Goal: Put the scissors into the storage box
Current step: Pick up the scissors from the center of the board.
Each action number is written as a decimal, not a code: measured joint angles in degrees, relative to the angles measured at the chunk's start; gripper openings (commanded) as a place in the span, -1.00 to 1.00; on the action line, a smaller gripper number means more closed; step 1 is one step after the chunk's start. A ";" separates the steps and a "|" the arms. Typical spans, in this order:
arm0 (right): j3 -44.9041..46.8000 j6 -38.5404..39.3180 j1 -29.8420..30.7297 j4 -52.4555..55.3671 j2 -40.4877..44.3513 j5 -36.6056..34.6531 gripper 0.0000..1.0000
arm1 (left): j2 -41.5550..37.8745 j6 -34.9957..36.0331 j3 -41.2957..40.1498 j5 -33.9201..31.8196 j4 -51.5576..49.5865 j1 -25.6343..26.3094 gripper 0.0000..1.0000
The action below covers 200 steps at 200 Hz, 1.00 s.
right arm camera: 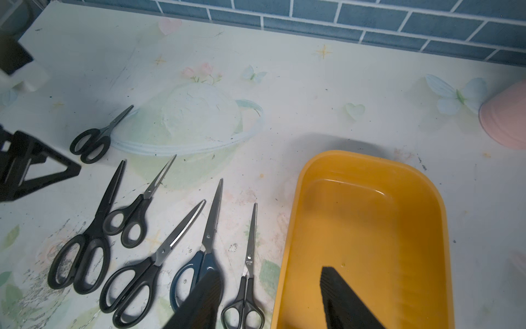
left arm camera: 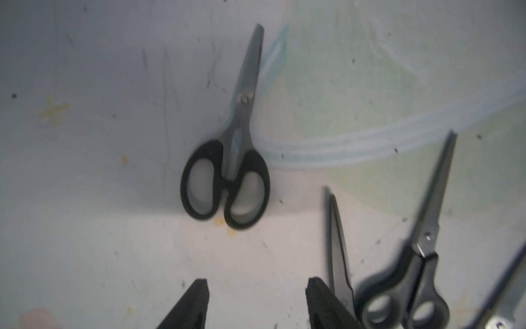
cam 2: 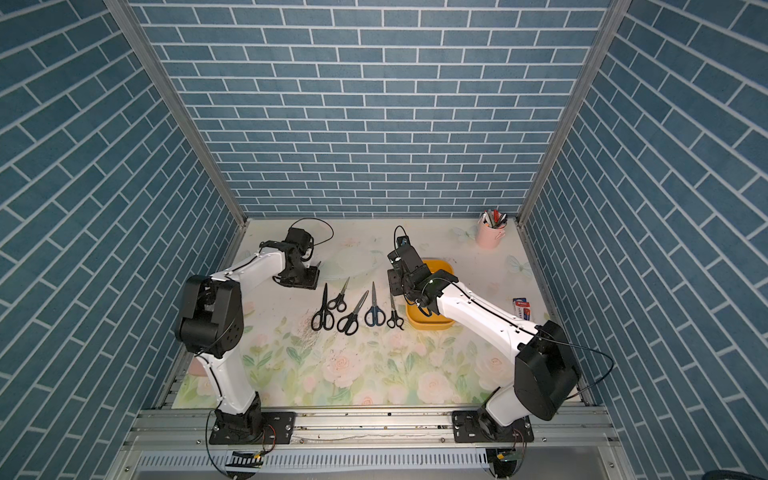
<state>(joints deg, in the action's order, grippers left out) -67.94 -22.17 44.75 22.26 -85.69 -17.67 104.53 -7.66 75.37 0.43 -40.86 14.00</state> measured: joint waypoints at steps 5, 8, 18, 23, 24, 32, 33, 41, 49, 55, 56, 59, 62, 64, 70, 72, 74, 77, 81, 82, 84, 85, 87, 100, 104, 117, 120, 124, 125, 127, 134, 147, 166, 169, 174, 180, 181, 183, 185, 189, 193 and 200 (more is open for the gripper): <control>0.00 0.04 0.00 0.00 0.09 -0.35 0.21 | -1.81 -1.03 -1.60 -0.09 -0.11 0.87 0.24; 0.00 0.11 0.00 0.00 0.13 -0.50 0.21 | -3.13 -1.84 -2.69 -0.02 -0.17 1.66 0.24; 0.00 0.17 0.00 -0.02 0.22 -1.09 0.21 | -7.56 -4.66 -6.27 -0.15 -0.59 4.02 0.24; 0.00 0.20 0.00 -0.07 0.22 -1.29 0.21 | -9.38 -5.88 -7.65 0.02 -0.66 5.18 0.24; 0.00 0.22 0.00 -0.04 0.22 -1.33 0.21 | -9.92 -6.23 -8.07 -0.02 -0.70 5.51 0.24; 0.00 0.39 0.00 -0.04 0.22 -1.60 0.21 | -12.81 -8.52 -10.19 0.24 -0.85 7.41 0.20; 0.00 0.42 0.00 -0.07 0.20 -1.60 0.21 | -13.05 -8.74 -10.36 0.33 -0.85 7.58 0.19; 0.00 0.61 0.00 -0.07 0.20 -1.70 0.21 | -15.23 -10.97 -12.07 0.81 -0.83 9.07 0.12; 0.00 0.72 0.00 -0.07 0.15 -1.73 0.21 | -16.61 -12.61 -13.33 1.11 -0.68 9.86 0.08; 0.00 0.92 0.00 -0.13 0.09 -1.73 0.21 | -17.35 -13.97 -14.27 1.31 -0.44 10.19 0.05; 0.00 0.98 0.00 -0.15 0.07 -1.70 0.21 | -17.49 -14.08 -14.47 1.36 -0.39 10.23 0.04; 0.02 1.07 0.00 -0.26 0.04 -1.70 0.21 | -17.66 -14.73 -14.88 1.40 -0.33 10.29 0.03; 0.04 1.07 0.00 -0.37 0.00 -1.68 0.21 | -17.79 -15.34 -15.26 1.44 -0.24 10.36 0.01; 0.09 1.11 0.00 -0.48 -0.02 -1.68 0.21 | -17.81 -15.43 -15.41 1.44 -0.20 10.38 0.01; 0.22 1.20 0.00 -0.72 -0.04 -1.66 0.21 | -17.84 -16.57 -16.06 1.49 -0.02 10.58 0.00; 0.31 1.20 0.00 -0.81 -0.07 -1.66 0.21 | -17.79 -16.90 -16.28 1.49 0.09 10.62 0.01; 0.37 1.22 0.00 -0.90 -0.07 -1.66 0.21 | -17.77 -17.42 -16.48 1.49 0.20 10.71 0.01; 0.44 1.22 0.00 -0.94 -0.07 -1.64 0.20 | -17.73 -17.68 -16.76 1.49 0.37 10.80 0.00; 0.59 1.22 0.00 -1.01 -0.07 -1.64 0.21 | -17.73 -18.40 -17.18 1.46 0.72 11.04 0.00; 0.61 1.22 0.00 -1.05 -0.07 -1.62 0.21 | -17.73 -18.58 -17.25 1.44 0.79 11.08 0.00; 0.66 1.22 0.00 -1.07 -0.07 -1.64 0.21 | -17.73 -18.80 -17.46 1.42 0.92 11.19 0.00; 0.72 1.22 0.00 -1.09 -0.07 -1.62 0.21 | -17.73 -18.84 -17.55 1.46 0.98 11.23 0.00; 0.81 1.22 0.00 -1.16 -0.07 -1.62 0.20 | -17.73 -19.21 -17.77 1.51 1.18 11.43 0.00; 1.53 1.22 0.00 -1.60 -0.07 -1.62 0.21 | -17.62 -20.68 -18.88 2.03 2.36 12.50 0.00; 1.79 1.22 0.00 -1.75 -0.07 -1.62 0.21 | -17.55 -21.09 -19.10 2.05 2.64 12.83 0.00; 2.82 1.22 0.00 -2.16 -0.07 -1.62 0.21 | -16.76 -21.99 -19.54 2.25 3.74 13.73 0.00; 3.06 1.22 0.00 -2.19 -0.07 -1.60 0.21 | -16.48 -22.08 -19.61 2.27 4.00 13.88 0.00; 3.37 1.22 0.00 -2.21 -0.07 -1.57 0.21 | -16.04 -22.32 -19.67 2.27 4.46 14.08 0.00; 3.43 1.22 0.00 -2.21 -0.07 -1.57 0.20 | -15.98 -22.34 -19.67 2.27 4.55 14.10 0.00; 3.61 1.22 0.00 -2.19 -0.07 -1.57 0.21 | -15.72 -22.45 -19.71 2.25 4.81 14.14 0.00; 4.07 1.22 0.00 -2.21 -0.07 -1.53 0.21 | -14.88 -22.62 -19.76 2.21 5.51 14.25 0.00; 4.55 1.22 0.00 -2.21 -0.07 -1.27 0.21 | -13.14 -22.86 -19.78 1.81 6.38 14.27 0.00; 5.16 1.22 0.07 -2.64 0.04 -0.85 0.20 | -10.67 -22.97 -19.78 0.63 6.67 14.32 -0.01; 5.29 1.22 0.11 -2.73 0.09 -0.76 0.21 | -10.36 -22.97 -19.78 0.44 6.67 14.32 -0.02; 5.53 1.22 0.13 -2.89 0.13 -0.70 0.21 | -10.01 -23.02 -19.80 0.15 6.69 14.32 -0.03; 5.79 1.22 0.20 -3.06 0.17 -0.59 0.21 | -9.88 -23.04 -19.89 -0.13 6.71 14.32 -0.03; 5.84 1.22 0.20 -3.06 0.17 -0.59 0.20 | -9.88 -23.04 -19.91 -0.20 6.73 14.32 -0.03; 5.90 1.22 0.20 -3.10 0.20 -0.57 0.20 | -9.88 -23.04 -19.93 -0.26 6.75 14.32 -0.03; 6.01 1.22 0.22 -3.13 0.20 -0.55 0.20 | -9.90 -23.06 -19.98 -0.35 6.75 14.32 -0.03; 6.14 1.22 0.22 -3.13 0.20 -0.52 0.20 | -9.94 -23.10 -20.02 -0.52 6.75 14.32 -0.05; 6.29 1.22 0.24 -3.13 0.20 -0.52 0.21 | -9.97 -23.19 -20.02 -0.63 6.80 14.32 -0.06; 6.54 1.22 0.26 -3.19 0.20 -0.52 0.21 | -9.97 -23.21 -20.04 -0.76 7.06 14.32 -0.10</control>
<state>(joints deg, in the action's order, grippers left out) -61.41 -20.95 45.01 19.07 -85.49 -18.20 94.56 -30.87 55.33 -0.34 -33.80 28.32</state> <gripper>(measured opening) 0.604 0.475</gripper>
